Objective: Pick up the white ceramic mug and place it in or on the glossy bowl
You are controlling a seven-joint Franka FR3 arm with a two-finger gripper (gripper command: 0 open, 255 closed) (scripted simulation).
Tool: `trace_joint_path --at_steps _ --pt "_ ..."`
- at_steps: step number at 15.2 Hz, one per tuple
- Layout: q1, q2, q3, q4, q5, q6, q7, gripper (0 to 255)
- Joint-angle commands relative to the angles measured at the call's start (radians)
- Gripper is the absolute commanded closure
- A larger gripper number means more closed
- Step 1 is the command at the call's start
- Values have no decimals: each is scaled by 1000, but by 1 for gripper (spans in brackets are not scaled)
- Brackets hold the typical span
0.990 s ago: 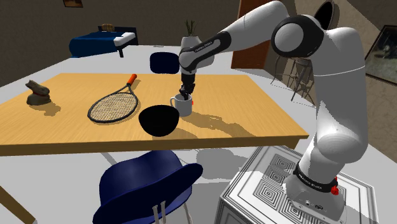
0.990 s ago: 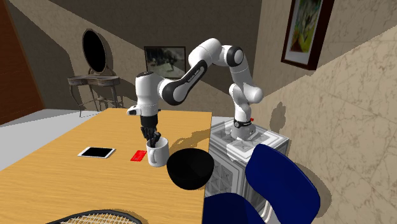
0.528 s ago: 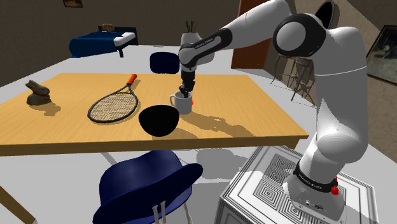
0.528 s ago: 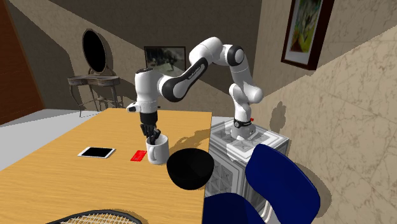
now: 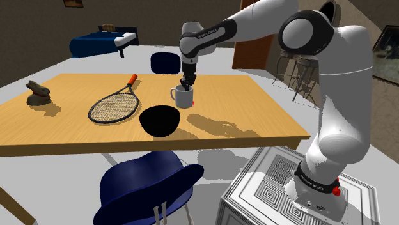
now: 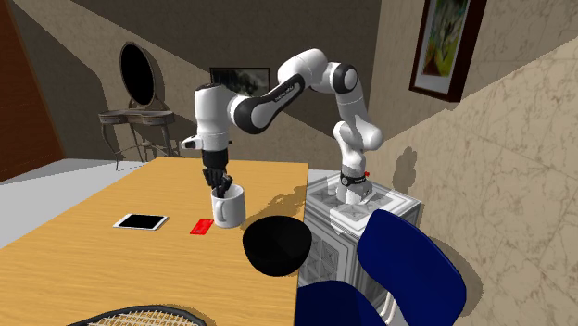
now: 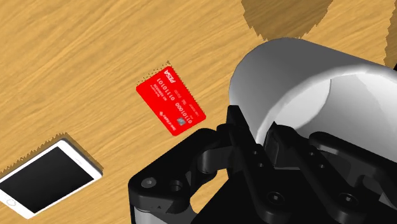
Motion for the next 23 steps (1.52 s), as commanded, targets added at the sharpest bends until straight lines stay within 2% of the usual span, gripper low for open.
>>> trace_joint_path --at_steps 1,21,23 --pt "-1 -6 0 18 0 -24 -1 255" --pt "-1 -29 0 247 -1 -275 3 255" --pt "28 -45 12 229 -6 -274 44 255"
